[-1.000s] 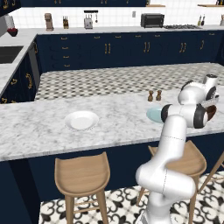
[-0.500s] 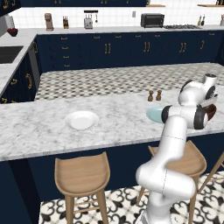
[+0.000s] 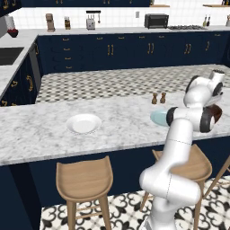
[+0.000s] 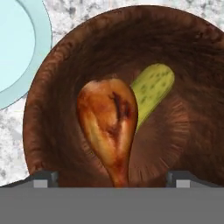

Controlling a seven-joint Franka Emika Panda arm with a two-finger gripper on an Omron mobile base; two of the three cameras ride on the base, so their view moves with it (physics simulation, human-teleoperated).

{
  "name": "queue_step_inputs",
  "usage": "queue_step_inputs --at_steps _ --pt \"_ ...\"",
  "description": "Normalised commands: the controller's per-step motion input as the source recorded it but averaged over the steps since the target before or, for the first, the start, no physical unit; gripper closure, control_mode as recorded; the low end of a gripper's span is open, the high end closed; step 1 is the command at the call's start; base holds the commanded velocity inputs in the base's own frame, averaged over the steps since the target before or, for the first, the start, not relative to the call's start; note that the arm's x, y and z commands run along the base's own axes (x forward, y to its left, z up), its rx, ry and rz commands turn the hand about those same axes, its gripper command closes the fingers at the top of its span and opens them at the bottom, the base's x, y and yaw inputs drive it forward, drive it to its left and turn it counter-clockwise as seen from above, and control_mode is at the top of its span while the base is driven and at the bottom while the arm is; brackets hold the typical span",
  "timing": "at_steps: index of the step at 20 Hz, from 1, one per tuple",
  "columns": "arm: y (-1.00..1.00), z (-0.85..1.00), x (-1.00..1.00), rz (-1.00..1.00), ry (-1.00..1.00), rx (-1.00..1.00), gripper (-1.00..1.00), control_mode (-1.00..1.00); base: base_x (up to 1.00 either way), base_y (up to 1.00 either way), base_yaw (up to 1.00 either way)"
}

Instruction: Pick the chicken drumstick and cucumber from their plates and place them in the bowl. Then put the bowl in the fridge.

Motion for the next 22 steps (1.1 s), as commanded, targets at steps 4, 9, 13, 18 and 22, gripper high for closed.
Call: queue_step_inputs --at_steps 4,9,13,18,22 --pt "0.55 0.03 -0.12 0.07 0.00 0.00 -1.00 -1.00 0.00 0.00 0.00" --pt "0.44 0.00 0.00 0.03 0.00 0.00 -1.00 -1.00 0.00 0.00 0.00" --pt "0.25 0.00 0.00 0.01 0.00 0.00 -1.00 -1.00 0.00 0.00 0.00" --pt "0.01 -0.16 0.00 0.00 0.00 -0.06 -1.00 -1.00 0.00 0.00 0.00" --pt "-0.48 -0.08 -0.31 0.01 0.00 -0.09 -1.00 -1.00 0.00 0.00 0.00"
